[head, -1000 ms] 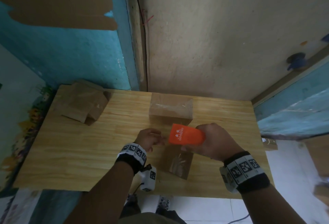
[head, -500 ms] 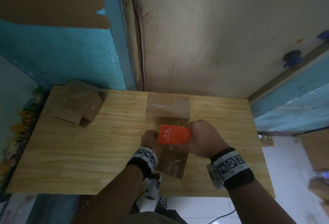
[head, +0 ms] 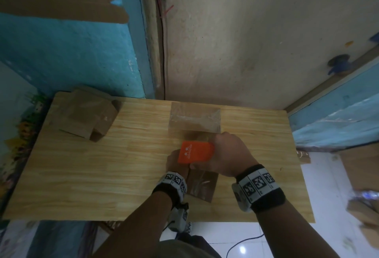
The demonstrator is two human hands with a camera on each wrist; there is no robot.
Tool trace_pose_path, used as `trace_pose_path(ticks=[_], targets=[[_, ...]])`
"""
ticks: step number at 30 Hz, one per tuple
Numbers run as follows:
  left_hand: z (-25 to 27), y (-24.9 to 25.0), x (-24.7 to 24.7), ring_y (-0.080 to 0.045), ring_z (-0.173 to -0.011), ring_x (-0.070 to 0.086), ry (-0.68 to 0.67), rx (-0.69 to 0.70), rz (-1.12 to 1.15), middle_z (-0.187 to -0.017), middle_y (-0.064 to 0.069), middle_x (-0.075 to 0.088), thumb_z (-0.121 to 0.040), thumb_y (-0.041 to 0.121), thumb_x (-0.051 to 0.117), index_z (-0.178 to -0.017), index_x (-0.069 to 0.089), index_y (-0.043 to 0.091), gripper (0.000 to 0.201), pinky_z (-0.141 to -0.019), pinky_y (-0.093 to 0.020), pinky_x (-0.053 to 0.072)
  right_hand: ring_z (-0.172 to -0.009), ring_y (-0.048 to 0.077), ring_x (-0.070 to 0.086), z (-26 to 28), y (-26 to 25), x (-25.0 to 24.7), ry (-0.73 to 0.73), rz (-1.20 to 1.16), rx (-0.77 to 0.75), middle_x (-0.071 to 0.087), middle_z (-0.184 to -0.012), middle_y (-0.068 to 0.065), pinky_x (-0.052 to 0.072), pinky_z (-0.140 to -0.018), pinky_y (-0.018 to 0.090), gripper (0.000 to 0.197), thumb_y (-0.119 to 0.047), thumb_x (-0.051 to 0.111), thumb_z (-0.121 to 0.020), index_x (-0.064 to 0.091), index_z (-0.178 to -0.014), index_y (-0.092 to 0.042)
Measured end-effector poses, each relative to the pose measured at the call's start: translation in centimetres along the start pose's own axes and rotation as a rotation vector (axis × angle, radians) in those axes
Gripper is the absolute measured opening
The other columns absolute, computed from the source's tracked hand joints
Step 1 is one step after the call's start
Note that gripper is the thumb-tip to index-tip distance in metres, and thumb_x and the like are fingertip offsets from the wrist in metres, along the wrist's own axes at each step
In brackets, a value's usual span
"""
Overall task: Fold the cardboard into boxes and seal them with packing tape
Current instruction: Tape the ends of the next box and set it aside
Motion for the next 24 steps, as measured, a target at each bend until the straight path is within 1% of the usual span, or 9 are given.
trace_pose_path(ticks=[3,5,7,10,12,14,16,19,24], targets=[[0.0,-0.5,0.0,-0.025,-0.082,0.073,0.025,-0.001,0.136,-0.095,-0.006,0.074,-0.095,0.024,0.072,-0.099,0.062,0.02,0.011,-0.076,-0.048,0.063,-0.076,0.008,0.062,0.0,0.1,0.0,0.006,-0.01,0.001,0.066,-0.085,-0.012,0.058,-0.075,0.03,0.071,-0.093,0.068,-0.062,0.067,-0.096,-0.031],[0.0,-0.3,-0.1,-0.023,-0.079,0.071,0.039,0.04,0.115,-0.093,-0.002,0.07,-0.096,0.027,0.069,-0.113,0.053,0.021,0.024,-0.069,-0.046,0.064,-0.075,0.008,0.062,0.1,0.1,-0.1,0.01,-0.009,0.012,0.066,-0.083,-0.012,0.058,-0.073,0.031,0.072,-0.094,0.068,-0.061,0.067,-0.093,-0.03],[0.0,-0.2,-0.2,-0.024,-0.08,0.069,0.043,0.093,0.096,-0.095,-0.002,0.067,-0.097,0.029,0.065,-0.113,0.047,0.023,0.024,-0.067,-0.045,0.062,-0.073,0.008,0.062,0.1,0.2,-0.1,0.013,-0.003,0.028,0.065,-0.081,-0.011,0.058,-0.072,0.032,0.072,-0.095,0.068,-0.06,0.068,-0.09,-0.029],[-1.1,-1.7,0.5,-0.03,-0.094,0.07,-0.024,0.102,0.064,-0.107,-0.006,0.069,-0.098,0.031,0.061,-0.111,0.058,0.023,0.016,-0.083,-0.052,0.06,-0.074,0.008,0.062,0.1,0.3,0.0,0.017,0.003,0.04,0.065,-0.081,-0.012,0.06,-0.073,0.034,0.076,-0.099,0.062,-0.058,0.067,-0.09,-0.03],[-1.5,-2.6,1.2,-0.031,-0.109,0.067,-0.123,0.049,-0.051,-0.121,-0.012,0.07,-0.096,0.024,0.066,-0.12,0.065,0.017,0.025,-0.098,-0.045,0.055,-0.074,0.009,0.062,0.1,0.3,0.1,0.018,0.003,0.042,0.065,-0.082,-0.011,0.06,-0.073,0.035,0.077,-0.099,0.061,-0.058,0.067,-0.09,-0.03],[-1.1,-1.5,0.6,-0.027,-0.091,0.068,-0.112,0.033,-0.017,-0.102,-0.011,0.071,-0.099,0.019,0.063,-0.099,0.066,0.015,0.005,-0.085,-0.04,0.057,-0.073,0.009,0.062,0.1,0.2,0.0,0.017,0.002,0.044,0.064,-0.08,-0.011,0.059,-0.071,0.034,0.074,-0.098,0.063,-0.059,0.066,-0.087,-0.029],[-0.7,-1.4,0.5,-0.02,-0.071,0.061,-0.104,0.036,-0.008,-0.08,-0.003,0.065,-0.106,0.014,0.052,-0.08,0.059,0.017,0.027,-0.068,-0.032,0.053,-0.072,0.009,0.059,0.2,0.1,-0.2,0.015,0.012,0.044,0.062,-0.078,-0.011,0.054,-0.069,0.031,0.069,-0.094,0.068,-0.062,0.065,-0.084,-0.029],[-0.3,-1.9,0.5,-0.022,-0.074,0.063,-0.177,0.032,-0.013,-0.083,-0.005,0.067,-0.106,0.013,0.049,-0.087,0.063,0.009,0.024,-0.068,-0.03,0.052,-0.072,0.009,0.058,0.2,0.1,-0.2,0.024,0.023,0.044,0.061,-0.078,-0.01,0.053,-0.068,0.031,0.068,-0.093,0.069,-0.063,0.063,-0.084,-0.029],[0.3,-2.3,-0.1,-0.012,-0.06,0.052,-0.377,-0.031,-0.057,-0.063,0.001,0.058,-0.105,0.008,0.049,-0.072,0.054,0.014,0.035,-0.063,-0.024,0.043,-0.068,0.008,0.058,0.0,0.4,0.1,0.045,0.011,0.041,0.061,-0.075,-0.011,0.052,-0.064,0.029,0.071,-0.097,0.064,-0.06,0.061,-0.081,-0.029]])
Point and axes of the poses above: each hand's wrist, its own z-axis away from the middle knuckle, its own x-axis out of the palm, y = z × x, the point moved 4 cm from there along -z, towards the middle knuckle
